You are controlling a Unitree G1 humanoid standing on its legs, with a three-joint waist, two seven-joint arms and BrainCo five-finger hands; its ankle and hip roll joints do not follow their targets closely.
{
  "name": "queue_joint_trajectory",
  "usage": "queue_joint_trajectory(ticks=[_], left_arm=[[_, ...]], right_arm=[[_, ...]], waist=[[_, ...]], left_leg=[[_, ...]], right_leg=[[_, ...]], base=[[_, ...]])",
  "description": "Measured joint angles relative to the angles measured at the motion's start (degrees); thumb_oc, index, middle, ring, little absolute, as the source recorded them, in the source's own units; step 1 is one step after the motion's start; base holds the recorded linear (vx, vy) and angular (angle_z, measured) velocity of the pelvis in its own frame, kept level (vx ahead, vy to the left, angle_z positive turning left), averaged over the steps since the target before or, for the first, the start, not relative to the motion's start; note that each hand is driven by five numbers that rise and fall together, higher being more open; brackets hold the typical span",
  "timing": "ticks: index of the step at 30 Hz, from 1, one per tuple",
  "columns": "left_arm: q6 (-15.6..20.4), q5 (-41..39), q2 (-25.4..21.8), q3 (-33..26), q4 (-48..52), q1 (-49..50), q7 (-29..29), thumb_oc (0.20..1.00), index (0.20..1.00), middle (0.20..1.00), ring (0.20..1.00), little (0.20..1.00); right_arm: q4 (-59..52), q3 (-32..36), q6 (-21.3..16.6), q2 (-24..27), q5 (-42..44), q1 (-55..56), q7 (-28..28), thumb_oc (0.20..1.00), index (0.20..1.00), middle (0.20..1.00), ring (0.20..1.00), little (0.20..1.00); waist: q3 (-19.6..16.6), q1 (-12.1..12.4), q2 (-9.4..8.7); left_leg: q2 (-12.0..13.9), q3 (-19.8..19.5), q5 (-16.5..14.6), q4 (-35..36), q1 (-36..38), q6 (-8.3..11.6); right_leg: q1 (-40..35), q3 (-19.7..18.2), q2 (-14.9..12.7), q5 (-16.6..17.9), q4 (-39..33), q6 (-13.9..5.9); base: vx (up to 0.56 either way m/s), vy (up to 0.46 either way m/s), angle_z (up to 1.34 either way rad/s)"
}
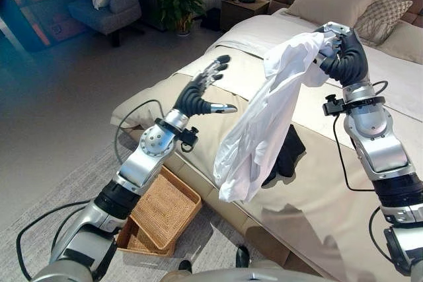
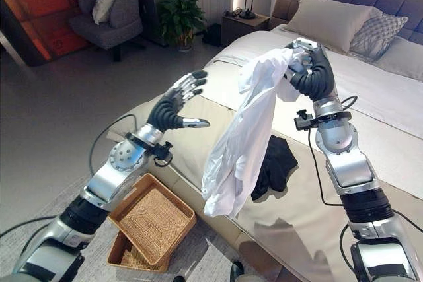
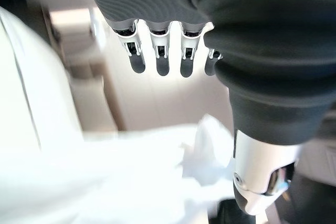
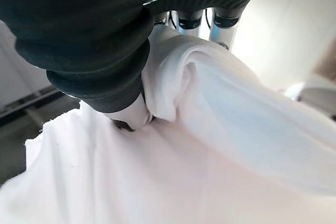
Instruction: Pick up clothes into the bucket
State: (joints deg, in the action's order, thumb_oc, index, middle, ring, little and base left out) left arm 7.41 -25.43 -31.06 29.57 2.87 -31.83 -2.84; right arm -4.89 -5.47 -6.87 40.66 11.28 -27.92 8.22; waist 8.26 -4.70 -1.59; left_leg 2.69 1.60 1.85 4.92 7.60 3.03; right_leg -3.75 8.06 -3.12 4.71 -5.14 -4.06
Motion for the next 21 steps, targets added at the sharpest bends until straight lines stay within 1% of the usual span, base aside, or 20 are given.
queue_joint_trajectory(ticks=[1,2,3,7,10,11,13,16,18,19,20,21], left_arm=[[-0.85,-2.73,-3.07,3.77,0.03,-2.88,-1.5,1.0,1.0,1.0,1.0,1.0],[-1.0,-2.97,-3.44,4.12,0.01,-3.26,-2.17,1.0,1.0,1.0,1.0,1.0],[-1.46,-4.89,-4.12,5.22,-0.02,-4.29,-2.72,1.0,1.0,1.0,1.0,1.0],[-3.2,-11.17,-8.69,12.94,-0.19,-11.96,-6.43,1.0,1.0,1.0,1.0,1.0],[-3.78,-14.03,-8.95,13.83,-0.25,-13.37,-7.62,1.0,1.0,1.0,1.0,1.0],[-3.98,-14.63,-9.67,15.52,-0.26,-14.67,-8.17,1.0,1.0,1.0,1.0,1.0],[-4.05,-14.91,-10.08,16.43,-0.39,-15.51,-8.73,1.0,1.0,1.0,1.0,1.0],[-3.96,-14.51,-8.4,16.44,-3.02,-15.6,-8.59,1.0,1.0,1.0,1.0,1.0],[-3.22,-11.24,-5.79,16.14,-5.71,-15.6,-7.61,1.0,1.0,1.0,1.0,1.0],[-2.97,-7.4,-2.09,14.37,-8.66,-15.59,-6.07,1.0,1.0,1.0,1.0,1.0],[-2.93,-5.91,-1.05,13.8,-9.34,-15.56,-5.37,1.0,1.0,1.0,1.0,1.0],[-2.85,-2.9,1.12,12.35,-10.5,-15.53,-4.06,1.0,1.0,1.0,1.0,1.0]], right_arm=[[-1.02,-1.13,0.0,0.14,0.73,-0.49,-0.78,0.2,0.2,0.2,0.2,0.2],[-1.46,-1.73,-0.02,0.2,0.73,-0.77,-1.16,0.2,0.2,0.2,0.2,0.2],[-2.33,-2.44,-0.1,0.61,1.2,-0.9,-1.93,0.2,0.2,0.2,0.2,0.2],[-4.7,-5.36,-0.22,2.77,3.32,-1.61,-4.03,0.2,0.2,0.2,0.2,0.2],[-5.7,-5.99,-0.29,3.2,4.43,-1.69,-4.71,0.2,0.2,0.2,0.2,0.2],[-5.96,-6.53,-0.3,3.39,5.16,-1.72,-4.97,0.2,0.2,0.2,0.2,0.2],[-6.18,-6.73,-0.3,3.45,5.19,-1.72,-5.69,0.2,0.2,0.2,0.2,0.2],[-6.32,-7.3,-0.3,3.56,6.21,-1.74,-5.92,0.2,0.2,0.2,0.2,0.2],[-6.35,-7.87,-0.29,3.52,6.23,-1.73,-5.93,0.2,0.2,0.2,0.2,0.2],[-6.36,-7.98,-0.29,3.34,6.2,-1.74,-5.93,0.2,0.2,0.2,0.2,0.2],[-6.37,-8.04,-0.29,3.02,6.2,-1.74,-5.93,0.2,0.2,0.2,0.2,0.2],[-6.85,-8.07,-0.29,2.49,6.19,-1.75,-5.92,0.2,0.2,0.2,0.2,0.2]], waist=[[-0.03,-0.42,0.07],[-0.08,-0.47,0.19],[-0.13,-0.99,0.45],[-0.24,-1.41,0.79],[-0.55,-1.69,1.31],[-0.61,-1.74,1.41],[-0.65,-1.9,1.47],[-0.72,-2.18,1.59],[-0.73,-2.18,1.6],[-0.73,-2.08,1.6],[-0.73,-2.05,1.59],[-0.74,-2.08,1.6]], left_leg=[[-0.03,-0.05,0.01,-0.01,-0.03,0.01],[-0.04,-0.04,0.01,-0.01,-0.02,0.0],[-0.06,-0.01,-0.01,0.02,0.06,0.01],[-0.03,0.01,-0.01,0.02,0.1,0.01],[-0.07,0.0,-0.01,0.02,0.11,0.01],[-0.06,-0.01,-0.01,0.02,0.1,0.01],[-0.05,-0.01,-0.01,0.02,0.08,0.02],[-0.11,0.0,-0.04,0.02,0.02,0.05],[-0.18,0.0,-0.05,0.02,-0.15,0.06],[-0.21,0.02,-0.05,0.02,-0.32,0.07],[-0.29,0.01,-0.04,-0.05,-0.47,0.06],[-0.26,0.12,-0.05,-0.02,-0.7,0.06]], right_leg=[[-0.01,0.03,0.02,0.05,0.01,0.05],[-0.03,0.06,-0.02,0.06,0.01,0.05],[-0.07,0.0,-0.05,0.04,0.0,0.04],[-0.06,-0.03,0.02,0.09,0.01,0.09],[-0.05,-0.03,0.0,0.09,0.01,0.09],[-0.05,-0.02,0.01,0.09,0.01,0.09],[-0.03,-0.02,0.01,0.08,0.01,0.09],[0.08,-0.07,-0.07,0.03,0.01,0.03],[0.27,-0.1,-0.07,-0.08,0.01,-0.12],[0.46,-0.15,-0.15,-0.09,0.01,-0.14],[0.63,-0.15,-0.08,-0.06,0.05,-0.12],[0.96,-0.32,-0.11,-0.08,0.08,-0.14]], base=[[0.0,0.0,0.0],[0.0,0.0,0.0],[0.0,0.0,0.0],[0.0,0.0,0.0],[0.0,0.0,0.0],[0.0,0.0,0.0],[0.0,0.0,0.0],[-0.01,0.005,0.0],[-0.02,0.005,0.0],[0.0,0.0,0.0],[-0.05,0.008,-0.03],[-0.01,0.001,-0.03]])
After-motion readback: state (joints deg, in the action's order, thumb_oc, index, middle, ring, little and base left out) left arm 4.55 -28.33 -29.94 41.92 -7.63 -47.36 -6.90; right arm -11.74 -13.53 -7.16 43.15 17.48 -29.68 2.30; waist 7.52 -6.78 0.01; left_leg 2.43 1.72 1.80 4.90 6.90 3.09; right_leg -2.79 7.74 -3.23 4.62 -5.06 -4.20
